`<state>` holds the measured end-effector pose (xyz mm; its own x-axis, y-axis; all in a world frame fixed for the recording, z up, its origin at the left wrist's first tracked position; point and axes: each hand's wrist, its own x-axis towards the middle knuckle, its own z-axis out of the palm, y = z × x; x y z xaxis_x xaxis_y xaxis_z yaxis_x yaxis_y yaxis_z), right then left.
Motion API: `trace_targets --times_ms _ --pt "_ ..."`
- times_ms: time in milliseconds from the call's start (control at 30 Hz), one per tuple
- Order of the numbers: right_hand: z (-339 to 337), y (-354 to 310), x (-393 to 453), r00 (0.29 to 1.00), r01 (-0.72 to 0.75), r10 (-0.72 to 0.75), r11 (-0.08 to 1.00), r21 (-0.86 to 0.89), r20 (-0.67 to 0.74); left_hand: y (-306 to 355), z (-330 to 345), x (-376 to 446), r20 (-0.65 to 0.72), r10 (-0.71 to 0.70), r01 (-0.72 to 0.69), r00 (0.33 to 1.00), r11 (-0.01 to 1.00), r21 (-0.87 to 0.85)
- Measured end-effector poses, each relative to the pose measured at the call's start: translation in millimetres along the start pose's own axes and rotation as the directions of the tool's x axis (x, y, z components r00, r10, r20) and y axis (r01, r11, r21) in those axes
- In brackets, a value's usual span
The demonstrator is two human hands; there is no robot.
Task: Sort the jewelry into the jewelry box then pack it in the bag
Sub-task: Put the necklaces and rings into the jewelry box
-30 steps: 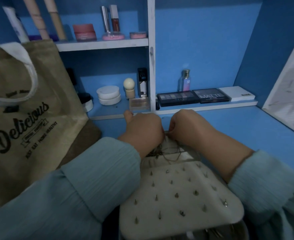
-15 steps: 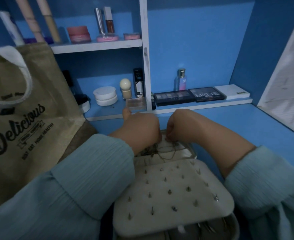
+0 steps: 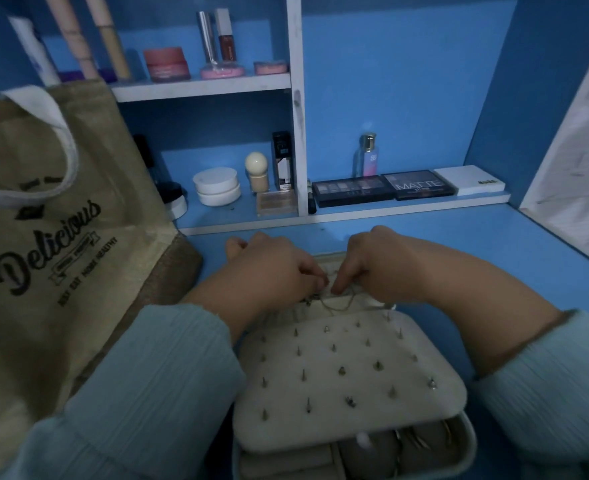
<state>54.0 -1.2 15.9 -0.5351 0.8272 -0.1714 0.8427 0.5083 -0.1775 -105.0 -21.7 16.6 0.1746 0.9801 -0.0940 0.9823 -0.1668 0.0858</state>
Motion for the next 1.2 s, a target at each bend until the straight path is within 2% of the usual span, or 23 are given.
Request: trace_targets --times_ms 300,467,633,733,1000,1200 --pt "-2.0 -5.2 -10.4 0.996 0.012 -0.014 1.0 0.019 0.092 5.1 5.0 -13.1 -0.028 0.093 -0.094 0.995 0.995 -0.017" --pt "-2.9 6.4 -15.9 0.999 0.041 -0.04 0.991 0.124 -0.01 0.9 5.5 -13.9 0.014 0.125 -0.124 0.992 0.99 -0.061" --pt "4.6 4.4 -9.8 0.997 0.062 -0.057 0.992 0.108 -0.055 2.4 9.6 -10.4 -0.055 0.095 -0.1 0.994 0.991 -0.095" --pt "6.0 3.4 -8.2 0.992 0.066 -0.046 0.982 0.178 -0.114 2.7 12.6 -9.2 -0.096 0.09 -0.102 0.991 0.987 -0.125" --pt "7.9 5.2 -7.7 0.989 0.039 -0.004 0.972 0.23 -0.151 2.1 16.3 -6.0 -0.197 0.045 -0.074 0.979 0.987 -0.141" --pt "7.7 4.0 -7.3 0.984 0.037 -0.001 0.979 0.198 -0.176 -1.0 14.1 -6.8 -0.17 0.043 -0.073 0.984 0.982 -0.172"
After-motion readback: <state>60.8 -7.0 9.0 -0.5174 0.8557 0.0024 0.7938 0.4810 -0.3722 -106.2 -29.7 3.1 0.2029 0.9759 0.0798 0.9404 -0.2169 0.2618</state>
